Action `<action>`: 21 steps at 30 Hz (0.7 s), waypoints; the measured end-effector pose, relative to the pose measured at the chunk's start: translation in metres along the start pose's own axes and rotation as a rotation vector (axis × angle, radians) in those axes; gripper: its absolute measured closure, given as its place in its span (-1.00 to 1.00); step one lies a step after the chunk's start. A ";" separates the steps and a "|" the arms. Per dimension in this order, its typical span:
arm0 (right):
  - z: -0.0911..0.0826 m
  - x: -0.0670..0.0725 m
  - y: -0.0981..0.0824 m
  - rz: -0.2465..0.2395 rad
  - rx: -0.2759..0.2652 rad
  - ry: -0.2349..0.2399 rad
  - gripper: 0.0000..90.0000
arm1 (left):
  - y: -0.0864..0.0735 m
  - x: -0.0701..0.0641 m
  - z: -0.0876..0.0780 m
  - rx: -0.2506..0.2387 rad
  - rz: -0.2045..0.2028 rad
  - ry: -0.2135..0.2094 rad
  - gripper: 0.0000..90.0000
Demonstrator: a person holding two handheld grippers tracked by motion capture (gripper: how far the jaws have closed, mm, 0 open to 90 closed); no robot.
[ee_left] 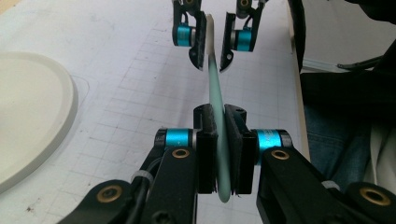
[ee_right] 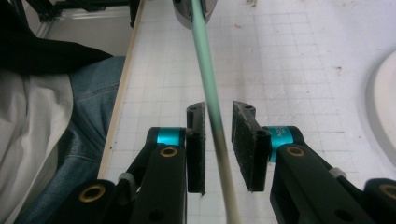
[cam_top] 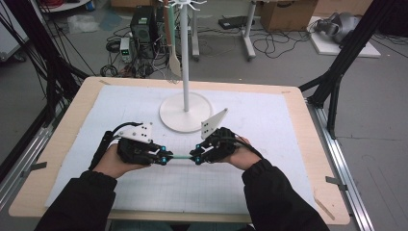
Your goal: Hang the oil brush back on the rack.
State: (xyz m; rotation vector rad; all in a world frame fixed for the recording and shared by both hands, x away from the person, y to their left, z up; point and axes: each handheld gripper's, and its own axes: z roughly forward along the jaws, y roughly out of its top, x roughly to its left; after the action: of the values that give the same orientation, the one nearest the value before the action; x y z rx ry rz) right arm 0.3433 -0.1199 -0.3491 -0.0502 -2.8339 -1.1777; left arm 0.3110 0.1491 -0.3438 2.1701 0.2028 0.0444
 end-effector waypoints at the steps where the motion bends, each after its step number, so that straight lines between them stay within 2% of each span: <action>1: 0.002 0.001 0.001 -0.004 0.009 -0.003 0.67 | 0.000 0.000 0.000 -0.002 -0.002 -0.003 0.85; 5: 0.007 0.002 0.002 -0.017 0.037 -0.019 0.80 | 0.000 0.000 -0.001 -0.004 -0.002 -0.001 0.84; 7: 0.007 0.003 0.003 -0.034 0.044 -0.008 0.86 | 0.000 0.001 -0.002 -0.018 -0.017 0.004 0.82; 10: 0.006 0.006 0.004 -0.039 0.020 -0.028 0.89 | -0.001 0.005 -0.009 -0.063 -0.066 0.011 0.52; 11: 0.004 0.005 0.004 -0.037 0.007 -0.036 0.89 | -0.002 0.006 -0.011 -0.061 -0.061 0.023 0.47; 14: -0.001 0.004 0.002 -0.022 -0.044 -0.040 0.89 | -0.002 0.006 -0.014 -0.076 -0.082 0.045 0.39; 18: 0.002 0.005 0.002 -0.030 -0.049 -0.038 0.88 | -0.002 0.008 -0.013 -0.086 -0.090 0.042 0.41; 21: 0.005 0.005 0.004 -0.033 -0.056 -0.043 0.88 | -0.002 0.007 -0.012 -0.080 -0.090 0.040 0.57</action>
State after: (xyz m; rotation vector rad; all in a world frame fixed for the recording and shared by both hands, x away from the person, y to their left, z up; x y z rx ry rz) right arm 0.3378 -0.1137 -0.3496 -0.0324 -2.8493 -1.2780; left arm 0.3161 0.1609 -0.3388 2.0793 0.3163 0.0437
